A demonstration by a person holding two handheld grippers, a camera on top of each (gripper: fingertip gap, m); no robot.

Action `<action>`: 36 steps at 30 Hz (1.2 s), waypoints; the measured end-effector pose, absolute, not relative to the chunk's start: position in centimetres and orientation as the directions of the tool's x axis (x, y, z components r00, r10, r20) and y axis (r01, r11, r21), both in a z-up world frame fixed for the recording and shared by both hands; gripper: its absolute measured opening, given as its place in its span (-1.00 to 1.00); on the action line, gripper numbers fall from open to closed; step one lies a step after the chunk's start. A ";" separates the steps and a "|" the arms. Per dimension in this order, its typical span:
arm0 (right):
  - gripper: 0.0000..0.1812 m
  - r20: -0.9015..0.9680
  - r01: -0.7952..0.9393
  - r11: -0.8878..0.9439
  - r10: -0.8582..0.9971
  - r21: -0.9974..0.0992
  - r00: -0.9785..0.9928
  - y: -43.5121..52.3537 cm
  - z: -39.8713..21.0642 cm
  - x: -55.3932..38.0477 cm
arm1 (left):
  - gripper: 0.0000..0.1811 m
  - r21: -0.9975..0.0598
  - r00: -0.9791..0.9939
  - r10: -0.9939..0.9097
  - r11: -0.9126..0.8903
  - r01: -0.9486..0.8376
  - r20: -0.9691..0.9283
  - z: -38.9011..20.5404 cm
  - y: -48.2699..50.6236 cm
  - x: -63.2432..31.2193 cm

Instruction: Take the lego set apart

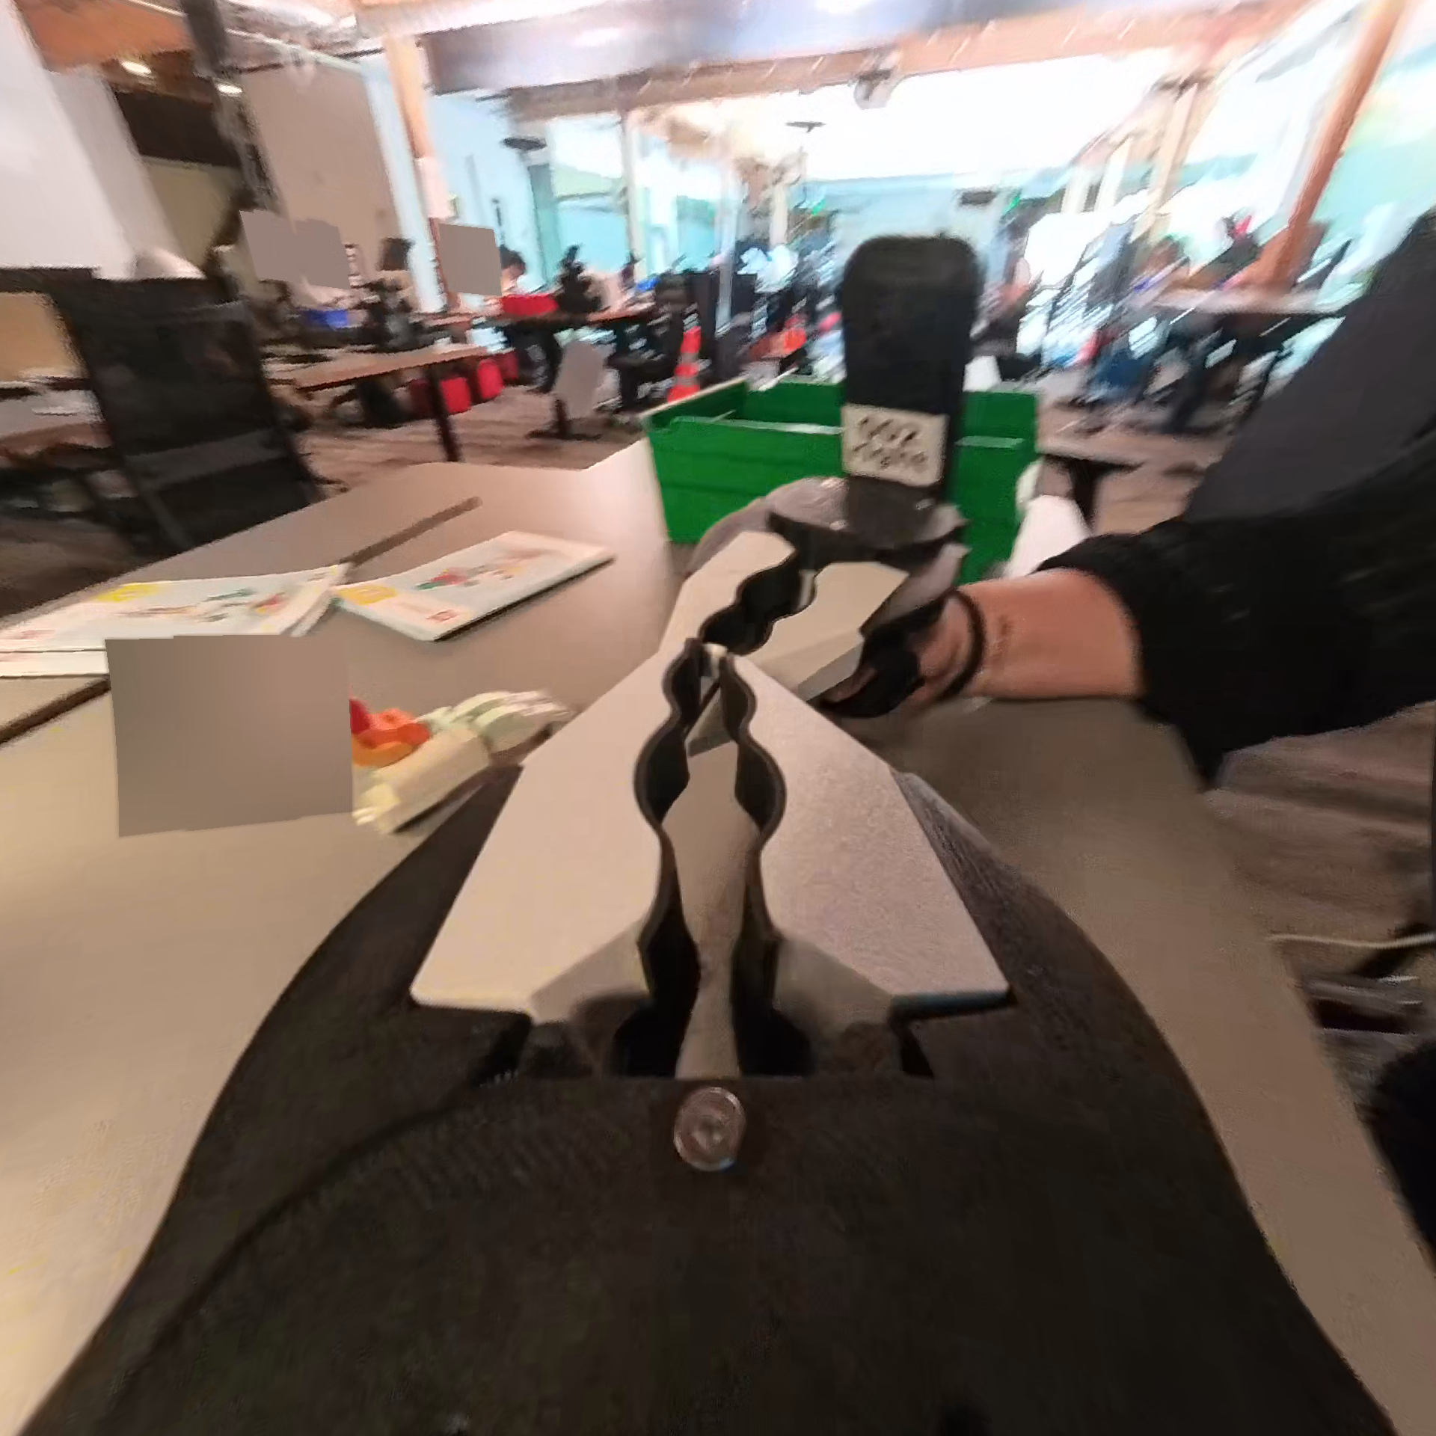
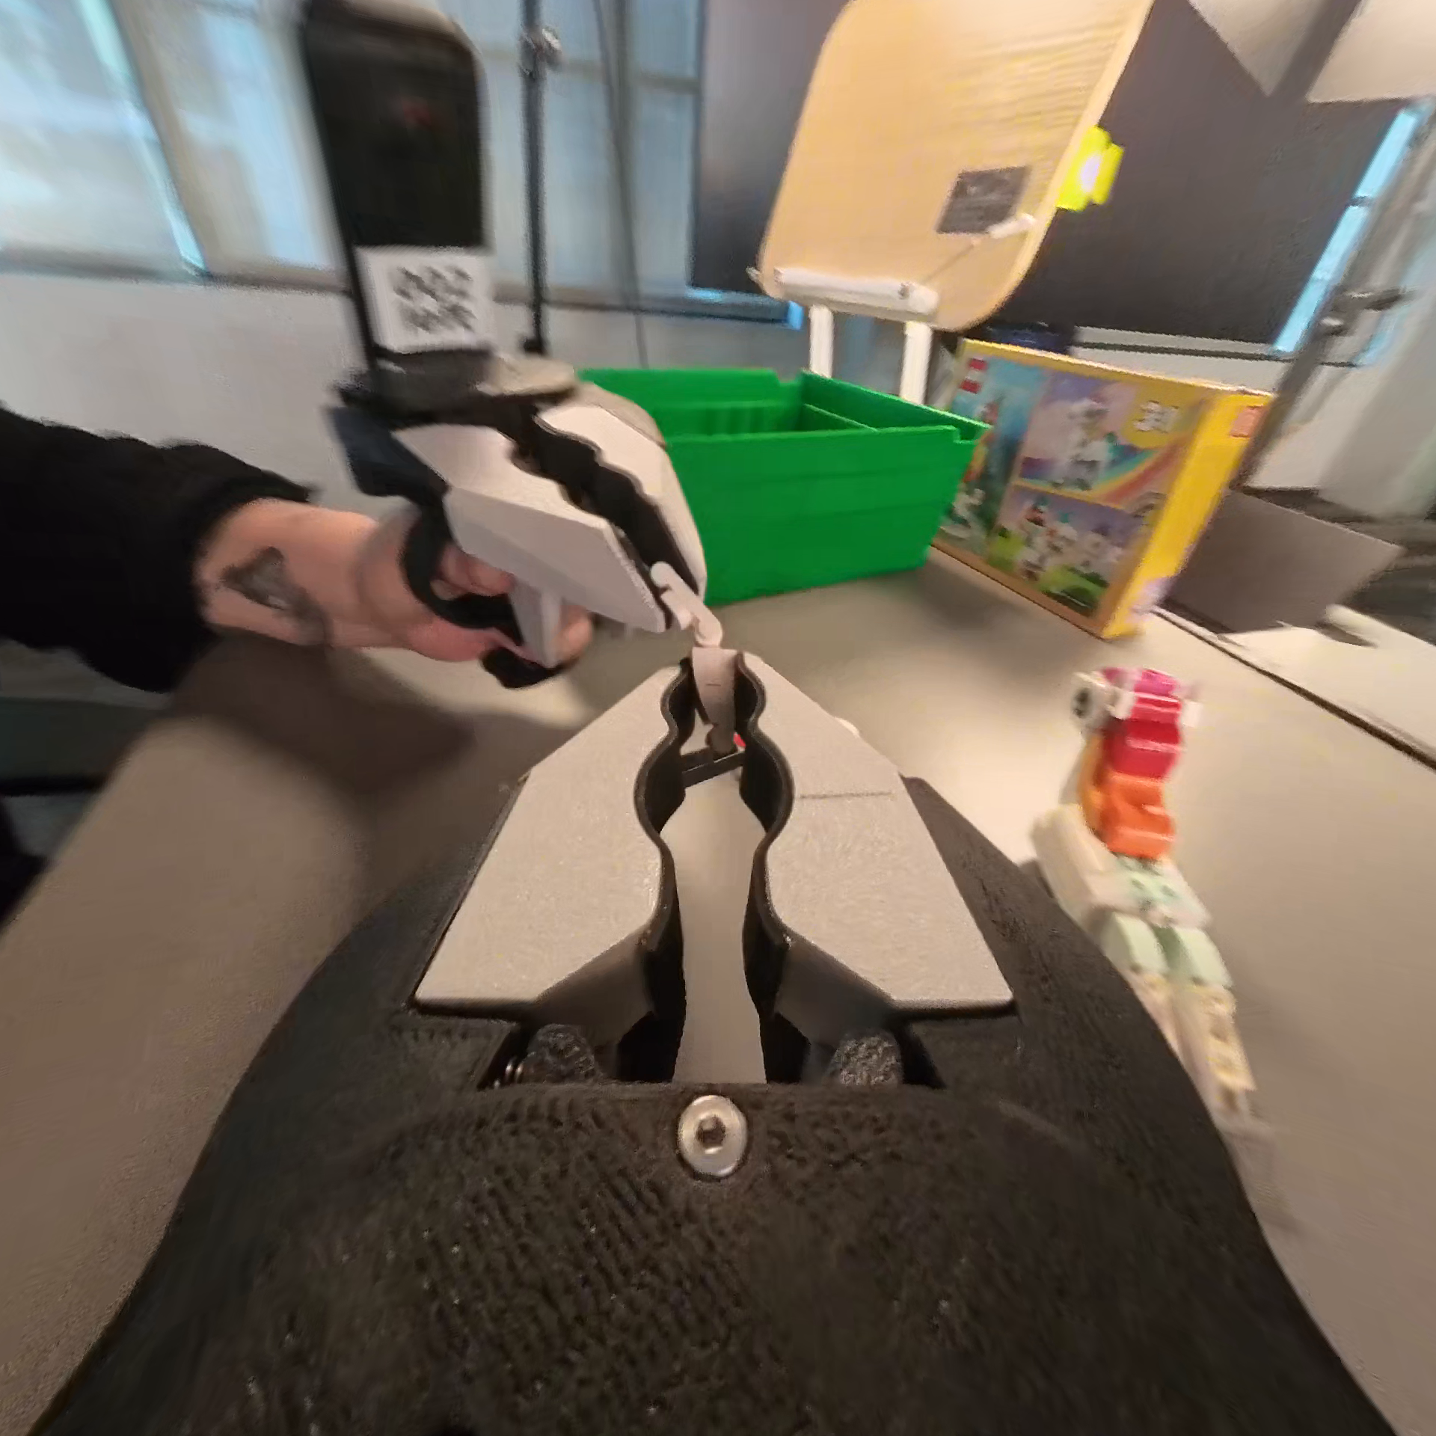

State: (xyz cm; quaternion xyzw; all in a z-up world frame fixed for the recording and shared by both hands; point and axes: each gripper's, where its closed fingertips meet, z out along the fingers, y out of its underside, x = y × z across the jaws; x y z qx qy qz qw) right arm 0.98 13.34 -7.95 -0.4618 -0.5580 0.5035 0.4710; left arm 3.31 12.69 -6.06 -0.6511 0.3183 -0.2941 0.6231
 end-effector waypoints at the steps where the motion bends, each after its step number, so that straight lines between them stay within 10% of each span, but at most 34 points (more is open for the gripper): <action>1: -0.93 0.046 0.035 0.052 0.987 -0.998 -0.155 13.0 -7.9 1.0 | -0.95 -0.999 0.588 -0.808 -0.049 -0.005 0.037 -5.9 12.4 3.3; 4: -0.92 0.206 0.116 0.218 0.973 -0.969 -0.103 13.3 -9.2 0.8 | -0.95 -0.994 0.567 -0.820 -0.110 -0.020 0.080 -7.0 12.5 3.0; 10: -0.92 0.687 0.390 0.632 0.727 -0.669 0.001 15.7 -11.9 0.8 | -0.78 -0.844 0.661 -0.621 0.000 -0.536 -0.420 -11.3 14.3 2.2; 27: -0.92 0.963 0.592 0.799 0.233 -0.108 -0.138 16.9 -13.6 0.7 | -0.93 -0.513 0.475 -0.454 -0.046 -0.857 -0.754 -14.5 15.6 0.8; 36: -0.92 0.999 0.524 0.851 0.037 -0.042 0.021 16.3 -9.5 1.0 | -0.92 -0.892 0.753 -0.590 -0.119 -0.437 -0.291 -11.2 15.0 1.9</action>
